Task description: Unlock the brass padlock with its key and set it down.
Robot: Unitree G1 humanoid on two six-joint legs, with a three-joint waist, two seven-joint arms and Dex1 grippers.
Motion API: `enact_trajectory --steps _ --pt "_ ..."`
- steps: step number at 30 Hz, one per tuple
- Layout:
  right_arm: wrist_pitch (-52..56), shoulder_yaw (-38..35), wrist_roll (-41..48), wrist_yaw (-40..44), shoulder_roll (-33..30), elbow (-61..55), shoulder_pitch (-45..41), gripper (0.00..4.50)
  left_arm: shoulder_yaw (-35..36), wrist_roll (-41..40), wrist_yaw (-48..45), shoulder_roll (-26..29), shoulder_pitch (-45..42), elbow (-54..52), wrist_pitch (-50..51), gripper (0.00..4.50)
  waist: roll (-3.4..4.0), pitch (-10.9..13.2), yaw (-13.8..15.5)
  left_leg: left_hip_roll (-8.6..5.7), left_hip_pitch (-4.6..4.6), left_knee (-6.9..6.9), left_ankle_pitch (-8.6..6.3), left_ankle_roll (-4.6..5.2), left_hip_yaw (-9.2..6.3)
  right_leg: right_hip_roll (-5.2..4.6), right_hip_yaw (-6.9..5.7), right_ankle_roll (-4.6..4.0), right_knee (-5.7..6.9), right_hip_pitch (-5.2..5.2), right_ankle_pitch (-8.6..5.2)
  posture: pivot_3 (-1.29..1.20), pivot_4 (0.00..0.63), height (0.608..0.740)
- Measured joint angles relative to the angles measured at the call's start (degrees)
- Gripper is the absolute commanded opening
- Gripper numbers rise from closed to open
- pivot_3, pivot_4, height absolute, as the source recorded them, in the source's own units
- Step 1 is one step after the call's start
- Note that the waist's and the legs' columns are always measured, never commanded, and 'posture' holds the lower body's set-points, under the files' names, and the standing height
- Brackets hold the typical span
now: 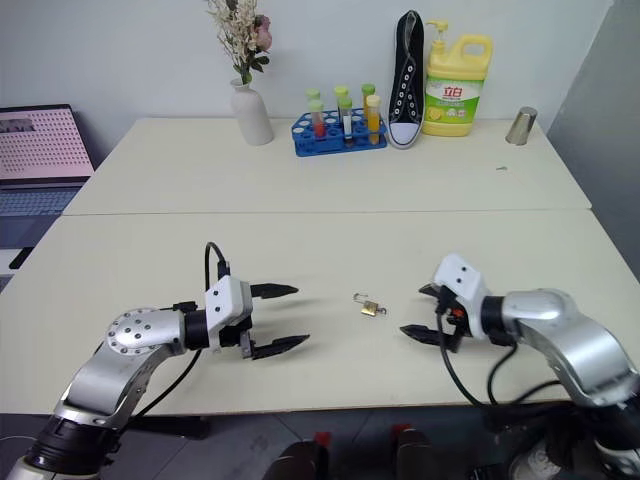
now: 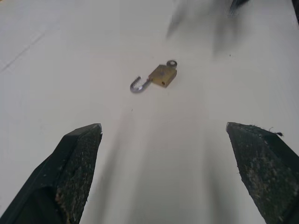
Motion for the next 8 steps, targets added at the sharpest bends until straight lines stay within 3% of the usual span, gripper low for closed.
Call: enact_trajectory --steps 8 --pt "-3.2 -1.7 0.5 0.0 0.1 -3.1 5.9 4.46 0.4 -1.1 -2.1 0.2 -0.1 -0.3 0.4 4.5 -0.01 0.0 0.0 0.0 0.01 0.01 0.0 0.0 0.04 0.0 0.02 0.0 0.0 0.02 0.0 0.0 0.15 0.74"
